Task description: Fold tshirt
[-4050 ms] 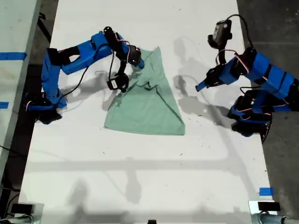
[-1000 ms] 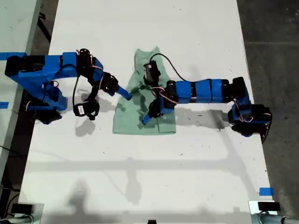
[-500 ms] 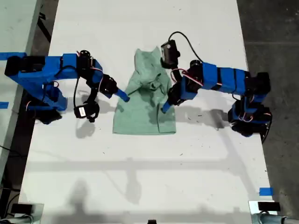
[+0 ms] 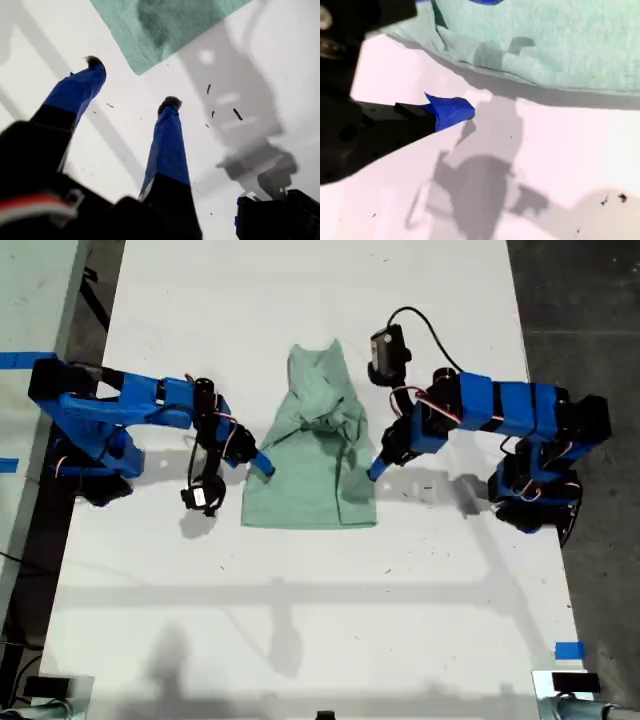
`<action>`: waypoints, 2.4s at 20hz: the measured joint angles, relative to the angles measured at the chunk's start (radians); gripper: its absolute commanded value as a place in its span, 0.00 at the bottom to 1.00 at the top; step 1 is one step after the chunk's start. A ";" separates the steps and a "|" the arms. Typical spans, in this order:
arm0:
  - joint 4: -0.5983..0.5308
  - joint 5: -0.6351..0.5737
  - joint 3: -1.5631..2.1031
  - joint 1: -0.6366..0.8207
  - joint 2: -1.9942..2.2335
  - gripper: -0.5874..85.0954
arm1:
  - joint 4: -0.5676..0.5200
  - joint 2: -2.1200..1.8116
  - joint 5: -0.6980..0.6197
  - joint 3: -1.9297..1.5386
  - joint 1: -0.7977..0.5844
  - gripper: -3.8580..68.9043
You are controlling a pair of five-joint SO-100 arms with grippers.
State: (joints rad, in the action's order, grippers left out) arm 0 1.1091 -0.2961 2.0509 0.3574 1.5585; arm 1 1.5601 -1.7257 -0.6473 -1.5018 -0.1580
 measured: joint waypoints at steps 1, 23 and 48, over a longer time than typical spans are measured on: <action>-0.014 -0.002 0.000 0.009 -0.052 0.05 | -0.011 -0.015 0.006 -0.023 0.000 0.38; 0.344 0.009 -1.034 -0.015 -0.680 0.44 | -0.141 -0.137 0.052 -0.215 0.006 0.34; 0.120 0.066 -0.015 -0.156 0.278 0.24 | -0.081 0.537 0.158 0.410 0.130 0.49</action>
State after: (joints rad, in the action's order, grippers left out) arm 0 1.2287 -0.2301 2.0356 0.2010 1.8362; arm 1 1.4788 -1.1888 -0.4893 -1.0922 -0.0276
